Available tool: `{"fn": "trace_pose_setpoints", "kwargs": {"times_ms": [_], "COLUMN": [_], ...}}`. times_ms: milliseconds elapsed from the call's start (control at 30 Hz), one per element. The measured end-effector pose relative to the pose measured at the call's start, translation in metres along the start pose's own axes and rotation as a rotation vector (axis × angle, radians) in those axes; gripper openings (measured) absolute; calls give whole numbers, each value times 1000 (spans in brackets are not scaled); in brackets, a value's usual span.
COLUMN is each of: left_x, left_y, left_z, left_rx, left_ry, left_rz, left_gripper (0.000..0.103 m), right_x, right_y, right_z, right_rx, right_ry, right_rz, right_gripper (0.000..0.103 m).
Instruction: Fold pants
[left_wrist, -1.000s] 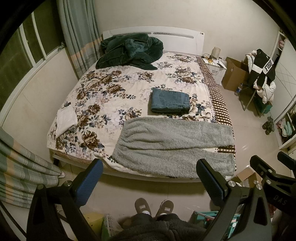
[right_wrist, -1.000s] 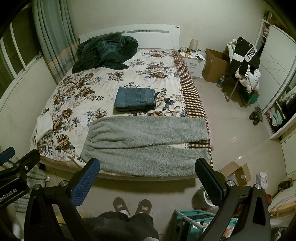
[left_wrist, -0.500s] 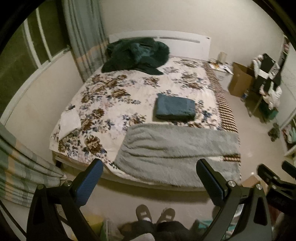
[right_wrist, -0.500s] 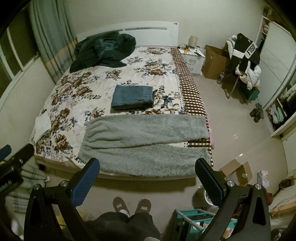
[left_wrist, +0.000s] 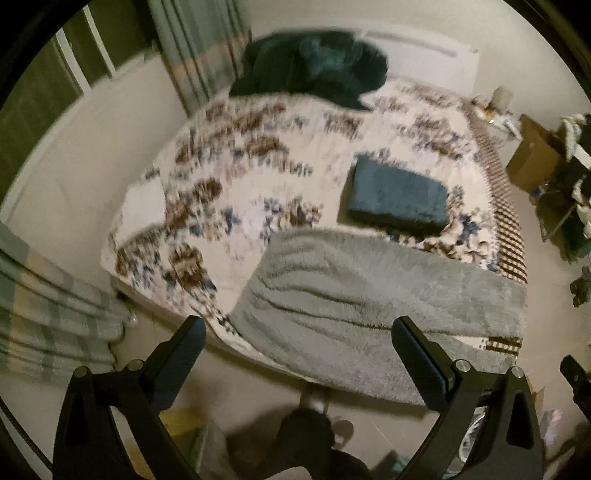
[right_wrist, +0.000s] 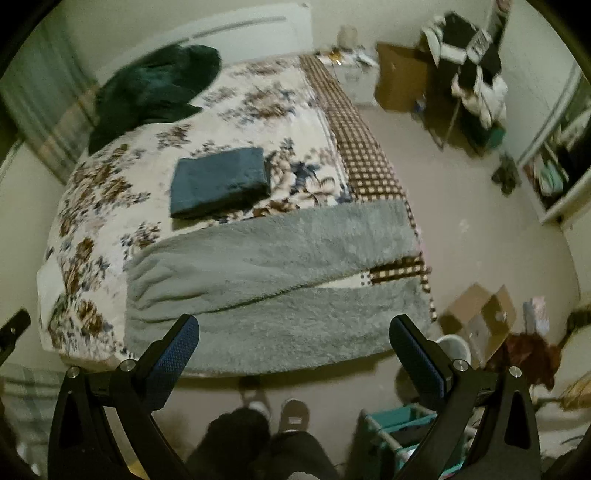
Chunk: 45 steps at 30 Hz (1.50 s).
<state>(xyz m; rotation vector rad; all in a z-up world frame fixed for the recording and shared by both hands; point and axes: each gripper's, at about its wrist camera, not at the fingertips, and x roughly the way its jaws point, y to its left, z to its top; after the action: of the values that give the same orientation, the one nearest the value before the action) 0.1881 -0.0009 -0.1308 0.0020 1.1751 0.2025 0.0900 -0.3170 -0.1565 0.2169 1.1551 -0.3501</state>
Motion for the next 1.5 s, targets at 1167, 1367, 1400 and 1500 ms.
{"fn": "trace_pose_setpoints", "kwargs": {"times_ms": [1167,1367,1400,1500], "left_x": [530,462,448,409], "left_y": [10,22,24,34], "left_z": [139,117,111,94], "left_rx": [-598,-529,-522,-515], "left_ry": [573,397,376,315], "left_rz": [16,-57,-68,-104], "left_gripper": [7,5,5,5], "right_x": [602,563,551,512], "right_y": [-84,-87,-86,-88], "right_z": [191,189,188,178], "right_rx": [674,612,596,558], "right_ry": [488,390,370,320], "right_rz": [-162,-125,-113,-78], "right_gripper": [62,11,11,11]}}
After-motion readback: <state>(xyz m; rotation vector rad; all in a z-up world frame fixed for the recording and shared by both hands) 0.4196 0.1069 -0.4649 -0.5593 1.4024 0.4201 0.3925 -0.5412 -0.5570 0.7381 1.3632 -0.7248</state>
